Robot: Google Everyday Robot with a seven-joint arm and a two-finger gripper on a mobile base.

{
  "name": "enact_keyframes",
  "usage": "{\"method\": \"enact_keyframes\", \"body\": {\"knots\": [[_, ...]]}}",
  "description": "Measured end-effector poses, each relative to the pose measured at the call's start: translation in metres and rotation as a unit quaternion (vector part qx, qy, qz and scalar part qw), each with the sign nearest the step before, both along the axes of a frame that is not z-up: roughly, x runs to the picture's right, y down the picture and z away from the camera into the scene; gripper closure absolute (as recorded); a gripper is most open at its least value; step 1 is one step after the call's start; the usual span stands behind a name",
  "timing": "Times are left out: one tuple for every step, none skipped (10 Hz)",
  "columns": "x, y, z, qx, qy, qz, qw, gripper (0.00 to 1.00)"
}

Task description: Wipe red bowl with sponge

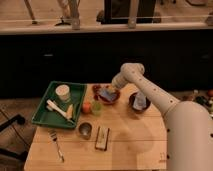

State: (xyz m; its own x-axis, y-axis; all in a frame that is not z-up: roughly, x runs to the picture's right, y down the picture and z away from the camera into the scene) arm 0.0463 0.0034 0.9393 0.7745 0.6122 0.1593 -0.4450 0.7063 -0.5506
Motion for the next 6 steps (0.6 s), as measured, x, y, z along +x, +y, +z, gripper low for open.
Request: {"method": "enact_keyframes", "body": {"knots": [[0.007,0.0,-0.003,0.001,0.006,0.002,1.0,0.98],[0.014,0.0,-0.002,0.001,0.013,0.004,0.9999,0.98],[0.029,0.0,0.001,0.0,0.025,0.011,0.9996,0.98],[0.038,0.0,0.006,-0.001,0.035,0.016,0.9993,0.98],[0.04,-0.002,0.009,-0.002,0.04,0.018,0.999,0.98],[0.039,-0.005,0.014,-0.001,0.044,0.019,0.9989,0.98]]}}
